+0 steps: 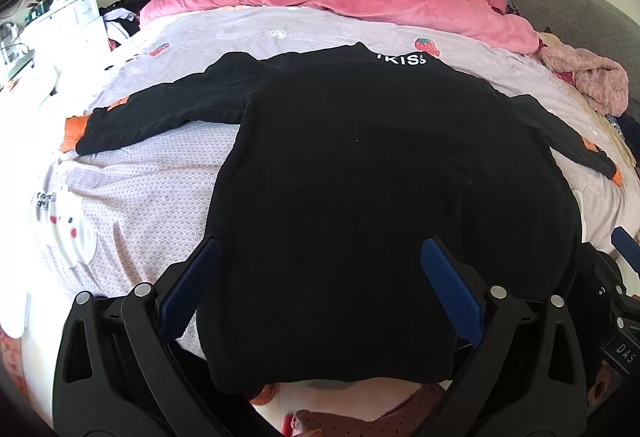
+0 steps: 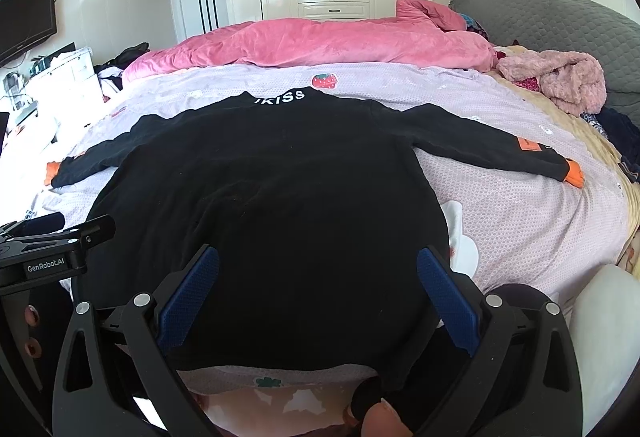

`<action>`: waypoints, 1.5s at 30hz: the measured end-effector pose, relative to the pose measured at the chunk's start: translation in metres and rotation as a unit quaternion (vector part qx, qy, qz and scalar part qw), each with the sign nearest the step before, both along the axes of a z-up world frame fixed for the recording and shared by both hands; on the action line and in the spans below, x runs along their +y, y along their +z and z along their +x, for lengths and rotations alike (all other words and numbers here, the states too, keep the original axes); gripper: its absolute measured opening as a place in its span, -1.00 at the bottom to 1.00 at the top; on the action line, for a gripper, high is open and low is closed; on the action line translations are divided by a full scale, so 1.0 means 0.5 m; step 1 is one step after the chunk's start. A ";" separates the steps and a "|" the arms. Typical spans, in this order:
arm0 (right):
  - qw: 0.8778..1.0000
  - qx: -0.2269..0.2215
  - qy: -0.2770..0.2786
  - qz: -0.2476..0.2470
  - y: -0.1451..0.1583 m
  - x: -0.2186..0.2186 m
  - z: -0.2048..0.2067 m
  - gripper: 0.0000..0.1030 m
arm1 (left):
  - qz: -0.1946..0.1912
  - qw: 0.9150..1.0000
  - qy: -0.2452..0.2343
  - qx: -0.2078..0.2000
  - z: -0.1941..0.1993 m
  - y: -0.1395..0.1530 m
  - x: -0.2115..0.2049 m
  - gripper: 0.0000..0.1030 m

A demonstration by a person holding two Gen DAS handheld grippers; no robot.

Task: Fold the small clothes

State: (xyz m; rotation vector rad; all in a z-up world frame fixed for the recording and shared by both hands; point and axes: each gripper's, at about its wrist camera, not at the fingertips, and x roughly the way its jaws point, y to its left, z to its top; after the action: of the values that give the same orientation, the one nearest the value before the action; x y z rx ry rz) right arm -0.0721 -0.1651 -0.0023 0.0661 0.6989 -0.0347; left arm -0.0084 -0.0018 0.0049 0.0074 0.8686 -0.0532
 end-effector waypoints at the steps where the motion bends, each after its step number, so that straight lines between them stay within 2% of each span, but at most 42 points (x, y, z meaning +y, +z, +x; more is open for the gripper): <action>1: 1.000 -0.001 0.000 0.000 0.000 0.000 -0.001 0.92 | 0.000 1.000 0.000 0.000 0.000 0.000 0.000 0.82; 33: 1.000 0.000 -0.009 0.002 0.004 -0.012 0.004 0.92 | 0.003 1.000 -0.004 0.002 0.007 -0.005 -0.011 0.82; 45: 1.000 0.002 -0.025 -0.008 0.017 -0.045 0.052 0.92 | 0.003 1.000 -0.023 0.011 0.069 -0.005 -0.054 0.82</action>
State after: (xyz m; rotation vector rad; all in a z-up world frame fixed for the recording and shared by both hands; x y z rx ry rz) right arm -0.0458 -0.1878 0.0062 0.0670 0.7012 -0.0880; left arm 0.0262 -0.0287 0.0027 0.0327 0.8898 -0.0947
